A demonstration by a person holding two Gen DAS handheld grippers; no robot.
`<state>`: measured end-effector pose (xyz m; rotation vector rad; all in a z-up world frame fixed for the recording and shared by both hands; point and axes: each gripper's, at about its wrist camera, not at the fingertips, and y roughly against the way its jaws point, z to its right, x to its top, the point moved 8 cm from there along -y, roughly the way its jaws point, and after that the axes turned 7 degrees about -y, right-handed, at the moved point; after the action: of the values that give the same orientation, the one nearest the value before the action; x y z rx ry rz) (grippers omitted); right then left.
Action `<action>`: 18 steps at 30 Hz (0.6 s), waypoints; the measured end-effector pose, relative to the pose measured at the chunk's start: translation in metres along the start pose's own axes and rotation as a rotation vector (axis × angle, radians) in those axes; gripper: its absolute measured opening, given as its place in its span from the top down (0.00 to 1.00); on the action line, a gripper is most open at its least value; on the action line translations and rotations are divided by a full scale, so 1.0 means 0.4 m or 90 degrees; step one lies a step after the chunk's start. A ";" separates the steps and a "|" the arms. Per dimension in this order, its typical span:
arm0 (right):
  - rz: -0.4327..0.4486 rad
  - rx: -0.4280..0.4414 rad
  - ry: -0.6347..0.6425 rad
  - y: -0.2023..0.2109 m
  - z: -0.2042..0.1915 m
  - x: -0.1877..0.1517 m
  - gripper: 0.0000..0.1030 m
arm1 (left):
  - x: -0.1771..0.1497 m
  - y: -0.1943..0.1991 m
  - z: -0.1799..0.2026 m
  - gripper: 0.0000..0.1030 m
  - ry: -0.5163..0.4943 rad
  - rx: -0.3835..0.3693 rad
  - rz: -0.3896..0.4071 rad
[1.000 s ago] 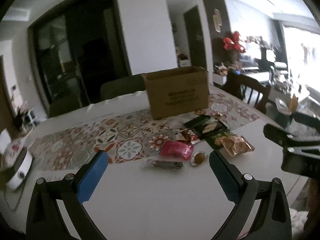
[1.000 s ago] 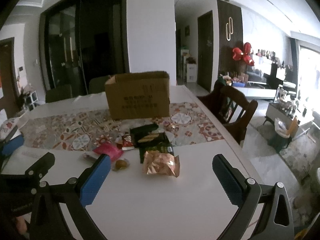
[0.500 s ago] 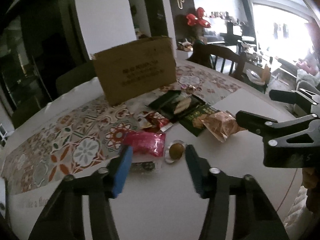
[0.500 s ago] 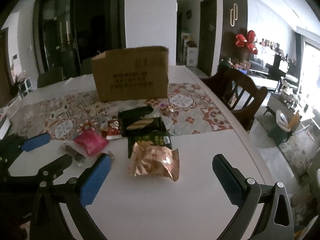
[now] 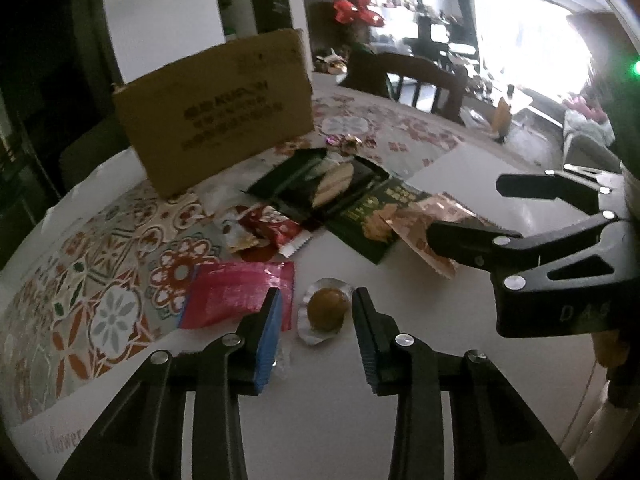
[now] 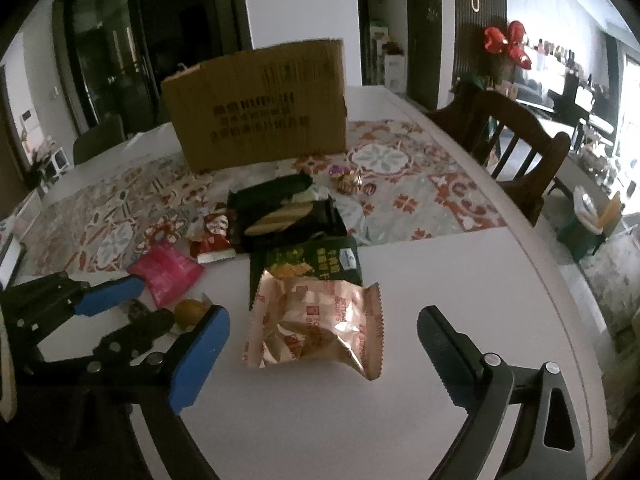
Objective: Organize snacks
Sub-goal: 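Grasp the small round brown snack with the left tool while the right tool grasps the gold-foil biscuit pack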
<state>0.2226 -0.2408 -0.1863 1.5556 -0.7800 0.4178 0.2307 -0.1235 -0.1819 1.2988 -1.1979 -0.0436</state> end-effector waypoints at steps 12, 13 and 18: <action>-0.037 0.006 -0.013 -0.048 0.001 -0.005 0.07 | -0.001 -0.053 0.020 0.65 -0.019 -0.034 -0.026; -0.040 0.007 -0.014 -0.052 0.002 -0.006 0.07 | -0.002 -0.056 0.020 0.65 -0.018 -0.035 -0.027; -0.057 0.010 -0.023 -0.072 0.009 -0.014 0.07 | -0.008 -0.069 0.017 0.65 -0.002 -0.045 -0.037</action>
<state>0.2378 -0.2433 -0.2115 1.6094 -0.7335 0.3313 0.2402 -0.1359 -0.2057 1.2721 -1.1520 -0.1289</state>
